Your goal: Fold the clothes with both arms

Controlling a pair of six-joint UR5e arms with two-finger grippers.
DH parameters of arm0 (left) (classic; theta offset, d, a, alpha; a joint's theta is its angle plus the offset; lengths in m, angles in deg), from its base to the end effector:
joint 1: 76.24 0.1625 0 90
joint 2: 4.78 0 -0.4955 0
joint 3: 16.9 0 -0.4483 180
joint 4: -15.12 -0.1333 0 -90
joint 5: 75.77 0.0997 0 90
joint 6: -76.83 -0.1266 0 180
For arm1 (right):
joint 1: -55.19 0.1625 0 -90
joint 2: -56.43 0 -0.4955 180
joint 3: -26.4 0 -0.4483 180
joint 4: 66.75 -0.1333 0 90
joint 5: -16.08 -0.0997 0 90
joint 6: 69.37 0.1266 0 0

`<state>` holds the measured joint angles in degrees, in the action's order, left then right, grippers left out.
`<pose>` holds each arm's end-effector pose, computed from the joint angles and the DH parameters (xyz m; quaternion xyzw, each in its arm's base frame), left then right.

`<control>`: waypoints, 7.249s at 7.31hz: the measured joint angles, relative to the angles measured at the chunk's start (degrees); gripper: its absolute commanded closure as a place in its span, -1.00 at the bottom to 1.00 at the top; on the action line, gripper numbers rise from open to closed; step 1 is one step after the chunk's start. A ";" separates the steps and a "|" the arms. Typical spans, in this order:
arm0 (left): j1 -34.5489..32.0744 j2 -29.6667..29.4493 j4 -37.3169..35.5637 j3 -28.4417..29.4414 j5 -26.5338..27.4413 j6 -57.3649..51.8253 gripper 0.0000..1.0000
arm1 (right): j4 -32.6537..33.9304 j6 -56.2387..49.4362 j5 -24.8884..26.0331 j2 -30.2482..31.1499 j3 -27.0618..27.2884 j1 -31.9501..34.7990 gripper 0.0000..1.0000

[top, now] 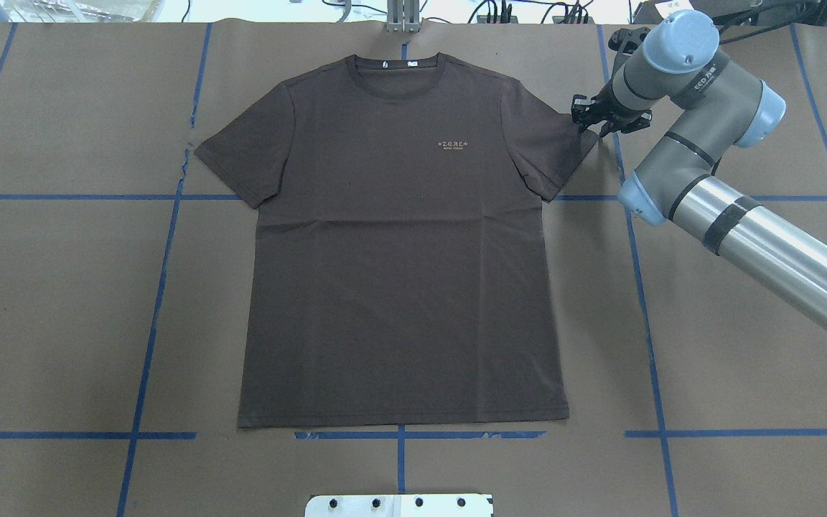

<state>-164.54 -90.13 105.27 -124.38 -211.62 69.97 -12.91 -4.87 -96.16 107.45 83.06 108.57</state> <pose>-0.0272 -0.5149 0.6204 0.1214 0.3820 0.1122 0.9093 -0.4744 -0.7815 0.5245 0.0832 -0.3848 0.1541 0.9062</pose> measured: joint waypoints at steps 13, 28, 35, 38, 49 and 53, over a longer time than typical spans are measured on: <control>-0.11 -0.03 -0.15 -0.73 -0.07 0.00 -1.00 | 7.58 10.53 4.54 -9.68 3.97 -6.15 1.00; 0.68 -0.50 1.92 -1.19 -5.85 2.22 -1.00 | 7.74 10.84 8.32 -14.46 0.32 -7.44 -1.00; 24.63 -25.19 10.64 11.03 -2.74 46.88 -0.95 | 12.22 6.23 -19.59 19.96 42.23 6.81 -1.00; 30.99 -33.55 25.25 29.47 12.50 57.33 -0.54 | 12.03 2.50 -21.77 31.04 50.63 9.35 -1.00; 36.40 -42.73 33.76 45.06 21.90 63.06 1.00 | 11.98 1.94 -20.38 33.35 51.92 9.32 -1.00; 36.12 -42.26 33.38 44.99 22.17 63.25 0.09 | 12.04 1.95 -19.50 32.96 51.67 9.23 -1.00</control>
<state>-128.42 -132.39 138.65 -79.40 -189.45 133.22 -0.86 -2.92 -115.66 140.41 134.73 117.79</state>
